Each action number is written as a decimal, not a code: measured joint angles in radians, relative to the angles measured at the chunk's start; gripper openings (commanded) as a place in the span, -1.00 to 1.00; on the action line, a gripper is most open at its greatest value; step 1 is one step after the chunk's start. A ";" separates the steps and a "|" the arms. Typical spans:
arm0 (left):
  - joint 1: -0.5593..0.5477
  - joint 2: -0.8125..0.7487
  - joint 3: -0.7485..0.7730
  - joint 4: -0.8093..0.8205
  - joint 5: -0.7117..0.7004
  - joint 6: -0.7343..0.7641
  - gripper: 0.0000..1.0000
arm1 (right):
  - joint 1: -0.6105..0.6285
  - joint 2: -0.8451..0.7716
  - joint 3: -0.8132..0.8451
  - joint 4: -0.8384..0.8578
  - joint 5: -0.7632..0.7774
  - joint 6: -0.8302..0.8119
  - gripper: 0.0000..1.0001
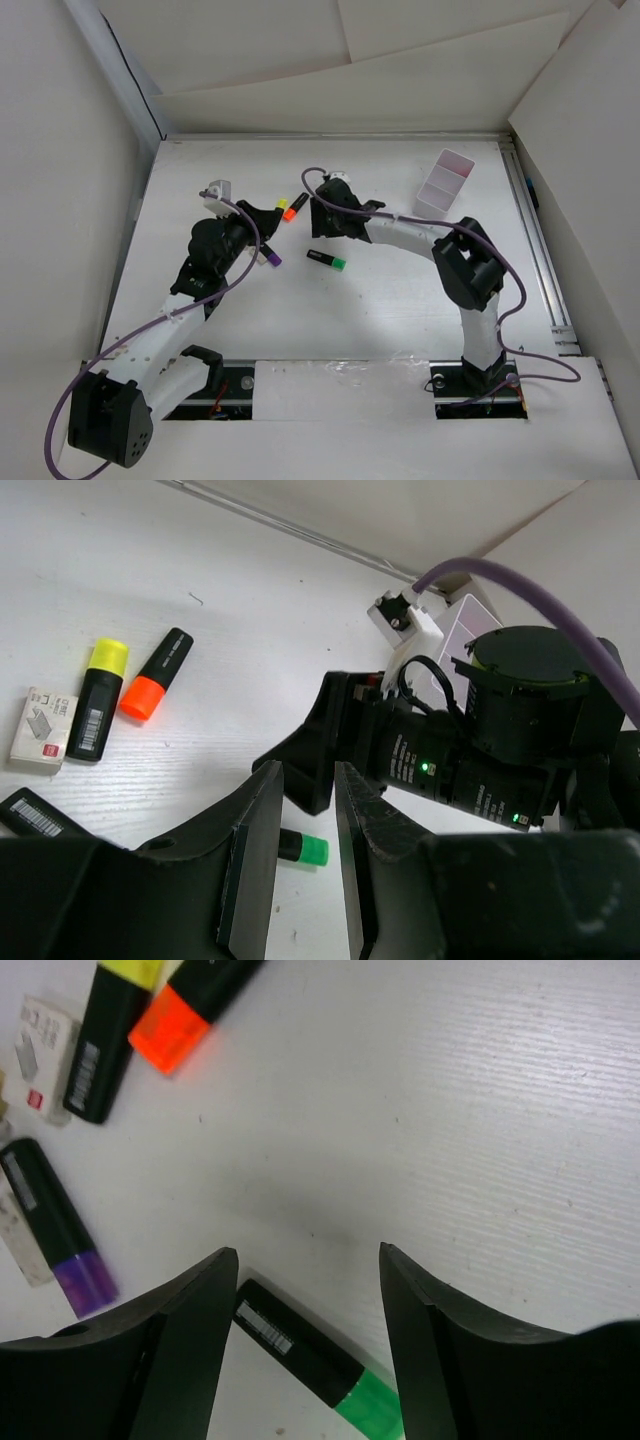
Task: Sort the stationery into containers
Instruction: Pick up the pen from the center of the board, then place the pen in the storage box.
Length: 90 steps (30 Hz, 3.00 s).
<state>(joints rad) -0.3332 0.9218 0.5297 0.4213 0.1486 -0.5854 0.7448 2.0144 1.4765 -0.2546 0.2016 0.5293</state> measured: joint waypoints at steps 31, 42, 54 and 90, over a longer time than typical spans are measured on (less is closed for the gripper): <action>0.000 -0.254 -0.064 -0.033 -0.162 0.000 -0.46 | 0.087 0.143 0.152 -0.203 -0.136 -0.360 0.08; 0.002 -0.220 -0.064 -0.035 -0.175 -0.001 -0.46 | 0.088 0.152 0.167 -0.217 -0.111 -0.370 -0.66; 0.002 -0.200 -0.064 -0.032 -0.145 -0.006 -0.46 | 0.014 0.085 0.127 -0.195 -0.178 -0.322 -0.88; 0.002 -0.074 -0.063 0.010 -0.012 -0.010 -0.44 | -0.677 -0.156 0.050 0.522 0.449 -0.185 -0.96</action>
<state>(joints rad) -0.3317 0.8474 0.4664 0.4313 0.1364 -0.5953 0.0681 1.8584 1.5265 0.2676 0.6510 0.3439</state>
